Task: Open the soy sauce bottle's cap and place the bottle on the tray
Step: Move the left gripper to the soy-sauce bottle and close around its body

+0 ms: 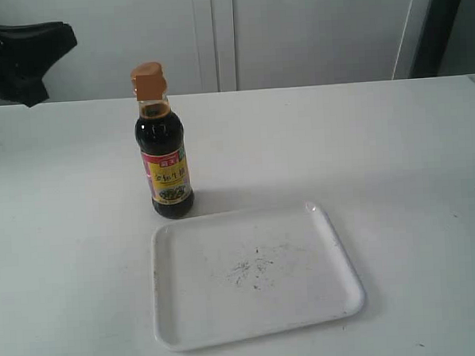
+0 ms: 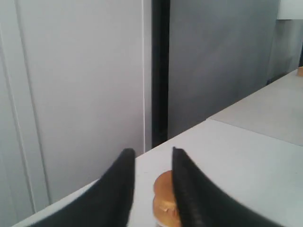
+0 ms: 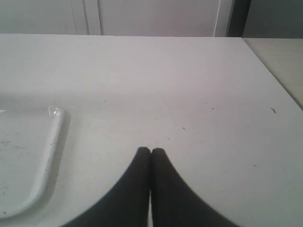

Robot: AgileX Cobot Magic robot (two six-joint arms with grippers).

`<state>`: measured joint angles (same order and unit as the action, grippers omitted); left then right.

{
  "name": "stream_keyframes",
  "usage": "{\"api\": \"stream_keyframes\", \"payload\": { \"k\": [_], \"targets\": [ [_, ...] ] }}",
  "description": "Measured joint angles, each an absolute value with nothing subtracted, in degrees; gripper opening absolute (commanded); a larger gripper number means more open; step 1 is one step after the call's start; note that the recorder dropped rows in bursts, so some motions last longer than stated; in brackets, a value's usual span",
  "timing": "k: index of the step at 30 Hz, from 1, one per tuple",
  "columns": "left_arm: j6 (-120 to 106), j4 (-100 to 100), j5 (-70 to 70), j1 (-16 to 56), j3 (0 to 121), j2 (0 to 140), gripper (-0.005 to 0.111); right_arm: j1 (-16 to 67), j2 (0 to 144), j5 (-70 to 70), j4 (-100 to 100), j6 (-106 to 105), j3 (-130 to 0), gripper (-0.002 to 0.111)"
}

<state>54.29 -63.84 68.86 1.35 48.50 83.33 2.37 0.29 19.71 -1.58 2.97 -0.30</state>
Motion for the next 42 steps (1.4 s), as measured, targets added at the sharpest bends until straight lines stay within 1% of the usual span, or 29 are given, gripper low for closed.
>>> {"api": "stream_keyframes", "payload": {
  "k": [2,3,4,10,15,31,42],
  "targets": [
    [54.8,-64.1,68.9,2.7,49.4,83.8,0.090,2.4,0.3,19.7,-1.6,3.0,-0.3,0.000],
    [54.9,-64.1,68.9,3.4,49.8,84.1,0.102,2.4,0.3,19.7,-1.6,3.0,-0.3,0.000],
    [55.0,-64.1,68.9,4.2,50.1,84.2,0.105,2.4,0.3,19.7,-1.6,3.0,-0.3,0.000],
    [54.3,-64.1,66.4,9.2,51.3,84.7,0.105,2.4,0.3,19.7,-1.6,3.0,-0.3,0.000],
    [53.1,-64.1,66.4,11.5,53.1,87.0,0.105,2.4,0.3,19.7,-1.6,3.0,-0.3,0.000],
    [54.9,-64.0,69.2,11.9,62.2,102.2,0.105,2.4,0.3,19.7,-1.6,3.0,-0.3,0.000],
    [54.3,-63.7,69.2,11.9,63.0,109.1,0.105,2.4,0.3,19.7,-1.6,3.0,-0.3,0.000]
  ]
}}
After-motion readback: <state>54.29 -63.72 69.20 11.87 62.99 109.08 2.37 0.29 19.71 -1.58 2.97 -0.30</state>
